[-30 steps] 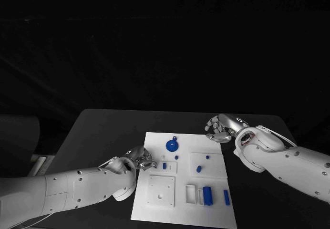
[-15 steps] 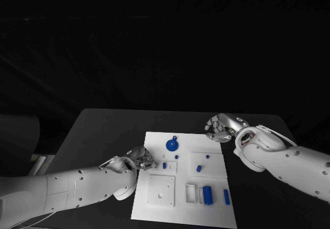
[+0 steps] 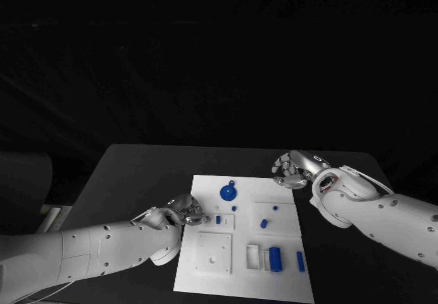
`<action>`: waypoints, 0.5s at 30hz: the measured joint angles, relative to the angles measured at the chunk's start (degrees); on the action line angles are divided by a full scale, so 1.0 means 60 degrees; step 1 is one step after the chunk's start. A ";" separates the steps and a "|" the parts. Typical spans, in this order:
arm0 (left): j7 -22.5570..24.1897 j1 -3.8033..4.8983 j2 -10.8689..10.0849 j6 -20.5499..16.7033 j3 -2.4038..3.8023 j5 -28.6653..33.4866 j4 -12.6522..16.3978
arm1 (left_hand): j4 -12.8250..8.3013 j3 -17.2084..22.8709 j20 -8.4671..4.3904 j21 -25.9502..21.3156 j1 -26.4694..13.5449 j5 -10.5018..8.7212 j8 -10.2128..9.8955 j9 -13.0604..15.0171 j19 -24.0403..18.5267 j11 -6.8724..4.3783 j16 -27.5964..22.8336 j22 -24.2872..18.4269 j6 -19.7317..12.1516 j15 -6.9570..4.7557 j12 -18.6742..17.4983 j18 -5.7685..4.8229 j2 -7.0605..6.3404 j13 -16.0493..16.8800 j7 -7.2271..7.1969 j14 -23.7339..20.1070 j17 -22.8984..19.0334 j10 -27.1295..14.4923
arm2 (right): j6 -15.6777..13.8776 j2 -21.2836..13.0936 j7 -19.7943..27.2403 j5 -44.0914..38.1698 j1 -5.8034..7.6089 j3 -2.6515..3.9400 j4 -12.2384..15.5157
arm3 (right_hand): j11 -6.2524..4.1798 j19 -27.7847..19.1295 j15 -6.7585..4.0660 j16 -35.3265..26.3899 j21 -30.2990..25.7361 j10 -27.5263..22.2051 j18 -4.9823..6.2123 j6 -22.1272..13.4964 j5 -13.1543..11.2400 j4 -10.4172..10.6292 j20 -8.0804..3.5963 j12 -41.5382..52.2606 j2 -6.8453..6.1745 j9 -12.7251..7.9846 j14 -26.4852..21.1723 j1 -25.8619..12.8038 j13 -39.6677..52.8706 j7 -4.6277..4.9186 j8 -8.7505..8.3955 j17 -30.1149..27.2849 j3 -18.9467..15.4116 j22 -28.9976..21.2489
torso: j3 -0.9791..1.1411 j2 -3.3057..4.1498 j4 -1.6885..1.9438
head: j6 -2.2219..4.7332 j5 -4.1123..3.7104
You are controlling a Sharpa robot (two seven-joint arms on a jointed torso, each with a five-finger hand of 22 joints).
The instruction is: Assemble the parts on the task board
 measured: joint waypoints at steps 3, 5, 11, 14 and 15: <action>0.0000 0.0002 -0.0002 0.0010 0.0001 0.0010 -0.0005 | 0.0002 -0.0002 0.0000 0.0000 -0.0049 -0.0032 0.0439 0.0002 0.0000 0.0000 0.0001 0.0000 0.0000 -0.0010 0.0000 0.0000 -0.0049 0.0012 0.0000 0.0010 0.0000 0.0000 | 0.0001 0.0001 0.0000 0.0002 0.0000 0.0000 0.0000 | 0.0000 0.0000 0.0000 0.0000 0.0000 0.0000 0.0000 0.0000 0.0038 0.0000 0.0000 0.0000 0.0000 0.0000 0.0000 0.0000 0.0000 0.0000 0.0000 0.0000 0.0000 0.0000 | 0.0000 0.0000 0.0000 | 0.0001 -0.0001; 0.0000 0.0003 -0.0005 0.0019 0.0001 0.0019 -0.0008 | 0.0060 -0.0009 0.0000 0.0000 -0.0049 -0.0005 0.0530 0.0019 0.0000 0.0001 0.0037 0.0000 0.0001 -0.0013 0.0031 0.0000 -0.0049 0.0028 -0.0002 0.0013 0.0009 0.0001 | 0.0001 0.0003 0.0000 0.0005 0.0000 0.0000 0.0000 | 0.0000 0.0000 0.0000 0.0000 0.0000 0.0000 -0.0001 0.0001 0.0038 0.0000 0.0000 0.0000 0.0000 0.0000 0.0000 0.0000 0.0000 0.0000 0.0000 0.0000 0.0000 0.0000 | 0.0000 0.0000 -0.0001 | 0.0001 0.0002; 0.0000 0.0005 -0.0003 0.0035 0.0002 0.0051 -0.0010 | 0.0069 -0.0015 0.0000 0.0037 -0.0038 0.0180 0.0531 0.0078 0.0000 0.0001 0.0097 0.0017 0.0003 -0.0015 0.0102 0.0000 -0.0024 0.0065 -0.0003 0.0013 0.0037 0.0001 | 0.0002 0.0003 0.0000 0.0016 0.0000 0.0000 -0.0004 | 0.0000 0.0000 0.0000 0.0000 0.0000 0.0000 0.0000 0.0002 0.0125 0.0032 0.0000 0.0000 0.0036 0.0000 0.0000 -0.0036 -0.0009 0.0000 0.0000 0.0001 -0.0032 0.0000 | 0.0000 0.0000 -0.0002 | -0.0007 0.0011; 0.0000 0.0005 0.0001 0.0044 0.0002 0.0075 -0.0017 | 0.0032 -0.0080 0.0000 0.0037 -0.0065 0.0337 0.0590 0.0078 0.0000 0.0001 0.0111 0.0028 0.0003 -0.0016 0.0138 0.0000 0.0100 0.0093 -0.0003 0.0012 0.0050 0.0001 | 0.0002 0.0003 0.0002 0.0021 0.0000 0.0000 -0.0004 | 0.0000 0.0000 0.0000 0.0000 0.0000 0.0000 0.0000 0.0011 0.0217 0.0079 0.0001 0.0038 0.0066 -0.0007 0.0000 -0.0066 -0.0011 -0.0009 0.0000 0.0000 -0.0026 0.0000 | -0.0001 0.0000 -0.0002 | -0.0007 0.0011; 0.0000 0.0005 0.0003 0.0050 0.0002 0.0087 -0.0018 | 0.0007 -0.0107 0.0000 0.0037 -0.0108 0.0395 0.0593 0.0078 0.0000 0.0000 0.0119 0.0038 0.0003 -0.0017 0.0175 0.0000 0.0144 0.0106 -0.0003 0.0012 0.0058 0.0000 | 0.0002 0.0004 0.0003 0.0022 0.0000 0.0000 -0.0004 | 0.0000 0.0000 0.0000 0.0000 0.0000 0.0000 0.0001 0.0012 0.0243 0.0079 0.0001 0.0038 0.0066 -0.0009 0.0000 -0.0066 -0.0011 -0.0010 0.0000 0.0000 -0.0026 -0.0001 | 0.0002 0.0000 -0.0004 | -0.0004 0.0011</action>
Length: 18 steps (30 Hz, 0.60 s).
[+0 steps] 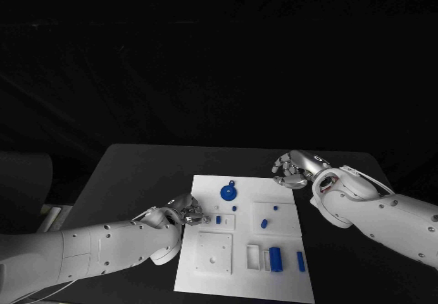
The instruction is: Assemble the parts on the task board
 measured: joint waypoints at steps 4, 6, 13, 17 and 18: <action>0.0001 -0.0001 0.0037 0.0055 0.0000 0.0063 0.0011 | -0.0060 -0.0081 0.0000 0.0000 -0.0154 0.0216 0.0129 0.0465 0.0000 -0.0040 0.0059 0.0019 0.0000 -0.0001 0.0047 0.0000 0.0154 0.0015 0.0000 0.0000 0.0006 -0.0040 | 0.0000 0.0010 0.0003 0.0007 0.0000 0.0000 -0.0006 | 0.0000 0.0000 0.0000 0.0000 0.0000 0.0000 0.0000 0.0001 0.0063 0.0000 0.0000 0.0000 0.0000 0.0000 0.0000 0.0000 -0.0005 -0.0001 0.0000 0.0000 0.0000 0.0000 | 0.0004 0.0000 -0.0002 | -0.0002 0.0004; 0.0011 -0.0003 0.0056 0.0101 0.0000 0.0093 0.0024 | -0.0106 -0.0111 0.0000 0.0000 -0.0239 0.0254 0.0242 0.1589 0.0000 -0.0043 0.0059 0.0019 0.0047 -0.0021 0.0047 0.0000 0.0239 0.0015 -0.0047 0.0019 0.0015 -0.0038 | 0.0000 0.0012 0.0005 0.0010 0.0000 0.0000 -0.0007 | 0.0000 0.0000 0.0000 0.0000 0.0000 0.0000 -0.0001 0.0002 0.0090 0.0000 0.0000 0.0000 0.0000 0.0000 0.0000 0.0000 -0.0011 -0.0001 0.0000 0.0000 0.0000 0.0000 | 0.0003 0.0000 -0.0003 | -0.0014 0.0005; 0.0023 0.0002 0.0068 0.0213 0.0006 0.0164 0.0045 | -0.0197 -0.0180 -0.0036 0.0037 -0.0311 0.0352 0.0182 0.1637 -0.0037 -0.0045 0.0059 0.0031 0.0092 -0.0036 0.0092 -0.0001 0.0388 0.0024 -0.0037 0.0035 0.0015 -0.0036 | 0.0001 0.0012 0.0011 0.0019 0.0000 0.0000 -0.0009 | 0.0000 0.0000 0.0000 0.0000 0.0000 0.0000 0.0000 0.0004 0.0140 0.0000 0.0000 0.0000 0.0000 0.0001 0.0000 0.0001 -0.0010 -0.0003 0.0000 0.0000 0.0000 0.0000 | 0.0007 0.0000 -0.0005 | -0.0017 -0.0001; 0.0023 0.0005 0.0068 0.0251 0.0009 0.0190 0.0045 | -0.0250 -0.0231 -0.0036 0.0037 -0.0393 0.0404 0.0186 0.1617 -0.0036 -0.0043 0.0097 0.0041 0.0122 -0.0055 0.0092 -0.0001 0.0471 0.0024 -0.0057 0.0054 0.0024 -0.0035 | 0.0001 0.0012 0.0013 0.0022 0.0000 0.0000 -0.0009 | 0.0000 0.0000 0.0000 0.0000 0.0000 0.0000 -0.0001 0.0006 0.0164 0.0000 0.0000 0.0000 -0.0001 0.0001 0.0000 0.0001 -0.0011 -0.0004 0.0000 0.0000 0.0000 0.0000 | 0.0007 0.0000 -0.0005 | -0.0016 -0.0004; 0.0023 0.0005 0.0068 0.0260 0.0010 0.0193 0.0045 | -0.0252 -0.0230 -0.0036 0.0037 -0.0393 0.0404 0.0186 0.1611 -0.0036 -0.0042 0.0097 0.0041 0.0130 -0.0056 0.0093 0.0000 0.0471 0.0023 -0.0062 0.0055 0.0024 -0.0034 | 0.0001 0.0012 0.0014 0.0022 0.0000 0.0000 -0.0008 | 0.0000 0.0000 0.0000 0.0000 0.0000 0.0000 -0.0001 0.0006 0.0164 0.0000 0.0001 0.0000 -0.0001 0.0001 0.0000 0.0001 -0.0010 -0.0004 0.0000 0.0000 0.0000 0.0000 | 0.0007 0.0000 -0.0005 | -0.0015 -0.0005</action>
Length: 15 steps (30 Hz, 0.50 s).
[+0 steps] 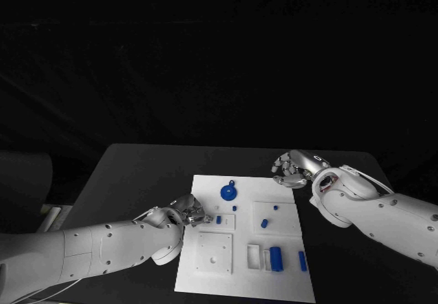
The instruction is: Assemble the parts on the task board
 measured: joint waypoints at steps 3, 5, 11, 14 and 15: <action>0.0000 0.0002 -0.0001 0.0029 0.0002 0.0003 -0.0001 | -0.0038 -0.0033 0.0000 0.0000 -0.0039 0.0017 0.0001 -0.0006 0.0000 -0.0003 0.0000 0.0004 0.0019 -0.0008 0.0035 0.0000 0.0039 0.0000 0.0013 0.0008 -0.0001 -0.0003 | 0.0000 0.0000 0.0002 0.0002 0.0000 0.0000 0.0005 | 0.0000 0.0000 0.0000 0.0000 0.0000 0.0000 0.0000 0.0001 0.0037 0.0000 0.0000 0.0000 0.0000 0.0000 0.0000 0.0000 0.0000 -0.0001 0.0000 0.0000 0.0000 0.0000 | -0.0002 0.0000 0.0001 | 0.0004 -0.0005; 0.0000 0.0003 -0.0004 0.0045 0.0002 0.0001 -0.0008 | -0.0045 -0.0035 0.0000 0.0000 -0.0039 0.0036 0.0001 -0.0018 0.0000 -0.0003 0.0000 0.0008 0.0040 -0.0008 0.0035 0.0000 0.0040 0.0000 -0.0005 0.0008 -0.0001 -0.0003 | 0.0001 -0.0001 0.0004 0.0004 0.0000 0.0000 0.0006 | 0.0000 0.0000 0.0000 0.0000 0.0000 0.0000 0.0000 0.0003 0.0037 0.0000 0.0000 0.0000 0.0000 0.0000 0.0000 0.0000 0.0000 -0.0003 0.0000 0.0000 0.0000 0.0000 | -0.0004 0.0000 0.0001 | 0.0000 -0.0006; 0.0000 0.0005 -0.0010 0.0091 0.0005 -0.0029 -0.0015 | -0.0046 -0.0034 0.0000 0.0000 -0.0040 0.0037 -0.0002 -0.0033 0.0000 -0.0003 0.0000 0.0008 0.0136 -0.0008 0.0035 -0.0001 0.0041 -0.0001 -0.0019 0.0008 -0.0001 -0.0003 | 0.0002 -0.0001 0.0007 0.0008 0.0000 0.0000 0.0006 | 0.0000 0.0000 0.0000 0.0000 0.0000 0.0000 0.0000 0.0013 0.0037 0.0000 0.0000 0.0000 0.0000 0.0001 0.0000 0.0000 -0.0008 -0.0012 0.0000 0.0000 0.0000 0.0000 | -0.0005 0.0000 0.0003 | -0.0005 -0.0008; 0.0001 0.0005 -0.0010 0.0124 0.0005 -0.0077 -0.0026 | -0.0046 -0.0034 0.0001 0.0000 -0.0041 0.0037 -0.0003 -0.0035 0.0001 -0.0003 0.0000 0.0007 0.0222 -0.0008 0.0035 0.0000 0.0041 -0.0001 -0.0021 0.0008 -0.0001 -0.0003 | 0.0003 -0.0001 0.0009 0.0010 0.0000 0.0000 0.0006 | 0.0000 0.0000 0.0000 0.0000 0.0000 0.0000 0.0000 -0.0007 0.0037 0.0000 0.0001 -0.0001 0.0000 0.0001 0.0000 0.0000 -0.0008 0.0009 0.0000 0.0000 0.0000 0.0000 | -0.0008 0.0000 0.0003 | -0.0005 -0.0008; 0.0001 0.0005 -0.0011 0.0136 0.0006 -0.0095 -0.0030 | -0.0046 -0.0034 0.0001 0.0000 -0.0041 0.0037 -0.0003 -0.0034 0.0001 -0.0003 0.0000 0.0007 0.0223 -0.0008 0.0035 0.0000 0.0042 -0.0001 -0.0021 0.0008 -0.0002 -0.0003 | 0.0003 -0.0001 0.0010 0.0011 0.0000 0.0000 0.0006 | 0.0000 0.0000 0.0000 0.0000 0.0000 0.0000 0.0000 -0.0011 0.0037 0.0000 0.0001 -0.0001 0.0000 0.0001 0.0000 0.0000 -0.0008 0.0012 0.0000 0.0000 0.0000 0.0000 | -0.0009 0.0000 0.0003 | -0.0005 -0.0008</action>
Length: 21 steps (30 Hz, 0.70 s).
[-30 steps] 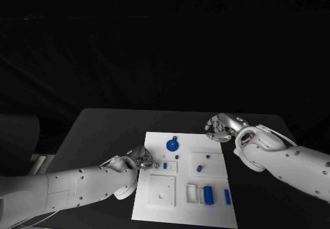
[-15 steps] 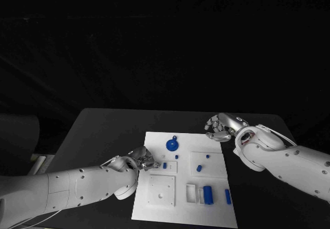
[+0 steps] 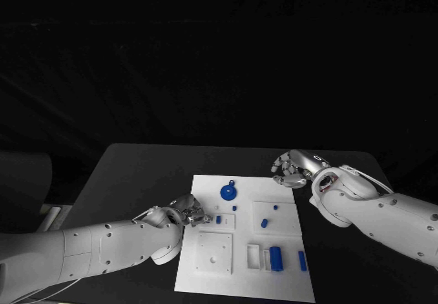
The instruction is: Assemble the parts on the task board
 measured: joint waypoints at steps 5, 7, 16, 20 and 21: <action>0.0001 0.0005 -0.0009 0.0074 0.0006 -0.0102 -0.0026 | -0.0026 -0.0025 0.0000 0.0000 -0.0006 0.0000 0.0000 -0.0001 0.0000 0.0000 0.0000 0.0000 0.0019 0.0000 0.0000 0.0000 0.0006 -0.0001 -0.0014 0.0000 -0.0001 0.0000 | 0.0000 -0.0004 0.0002 0.0001 0.0000 0.0000 0.0001 | 0.0000 0.0000 0.0000 0.0000 0.0000 0.0000 0.0000 -0.0004 0.0038 0.0000 0.0000 0.0000 0.0000 0.0000 0.0000 0.0000 0.0000 0.0004 0.0000 0.0000 0.0000 -0.0001 | 0.0000 0.0000 0.0001 | 0.0003 0.0000; 0.0001 0.0008 -0.0017 0.0119 0.0008 -0.0152 -0.0035 | -0.0026 -0.0026 0.0000 0.0000 -0.0006 0.0000 0.0000 -0.0001 0.0000 0.0000 0.0000 -0.0001 0.0031 0.0000 0.0000 0.0000 0.0006 -0.0001 -0.0012 0.0000 -0.0001 0.0000 | 0.0000 -0.0003 0.0003 0.0002 0.0000 0.0000 0.0001 | 0.0000 0.0000 0.0000 0.0000 0.0000 0.0000 0.0000 -0.0004 0.0038 0.0000 0.0000 0.0000 0.0000 0.0000 0.0000 0.0000 0.0000 0.0004 0.0000 0.0000 0.0000 0.0000 | 0.0000 0.0000 0.0003 | 0.0003 0.0000; -0.0017 0.0003 -0.0026 0.0299 0.0004 -0.0325 -0.0094 | -0.0027 -0.0027 0.0000 0.0000 0.0055 -0.0021 0.0000 0.0000 0.0001 0.0000 0.0000 -0.0002 0.0046 0.0001 0.0000 0.0000 0.0068 -0.0002 -0.0018 -0.0001 -0.0002 0.0000 | 0.0000 0.0007 0.0007 0.0004 0.0001 0.0000 -0.0006 | 0.0000 0.0000 0.0000 0.0000 0.0000 0.0000 0.0000 -0.0004 0.0038 0.0026 0.0000 0.0000 0.0000 0.0000 0.0000 0.0000 0.0001 0.0004 0.0000 0.0000 -0.0026 0.0006 | 0.0000 0.0000 -0.0002 | 0.0003 0.0000; -0.0021 0.0004 -0.0018 0.0375 0.0004 -0.0359 -0.0089 | -0.0028 -0.0027 0.0000 0.0000 0.0055 -0.0023 0.0002 0.0003 0.0001 0.0000 0.0000 -0.0002 0.0047 0.0001 0.0000 0.0000 0.0068 -0.0002 -0.0017 -0.0002 -0.0002 0.0000 | 0.0000 0.0009 0.0009 0.0005 0.0001 0.0000 -0.0006 | 0.0000 0.0000 0.0000 0.0000 0.0000 0.0000 0.0000 -0.0004 0.0038 0.0026 0.0000 -0.0001 0.0017 0.0001 0.0000 -0.0017 0.0001 0.0004 0.0000 0.0000 -0.0026 0.0007 | -0.0001 0.0000 -0.0003 | 0.0010 0.0005; -0.0023 0.0004 -0.0017 0.0391 0.0004 -0.0364 -0.0087 | -0.0027 -0.0027 0.0001 0.0000 0.0062 -0.0024 0.0003 0.0003 0.0001 0.0000 0.0000 -0.0002 0.0047 0.0001 0.0000 0.0000 0.0061 -0.0002 -0.0017 -0.0002 -0.0002 0.0000 | 0.0000 0.0009 0.0009 0.0005 0.0001 0.0000 -0.0006 | 0.0000 0.0000 0.0000 0.0000 0.0000 0.0000 0.0000 -0.0003 0.0048 0.0026 0.0000 -0.0001 0.0037 0.0000 0.0000 -0.0037 0.0001 0.0004 0.0000 0.0000 -0.0026 0.0007 | 0.0000 0.0000 -0.0003 | 0.0011 0.0005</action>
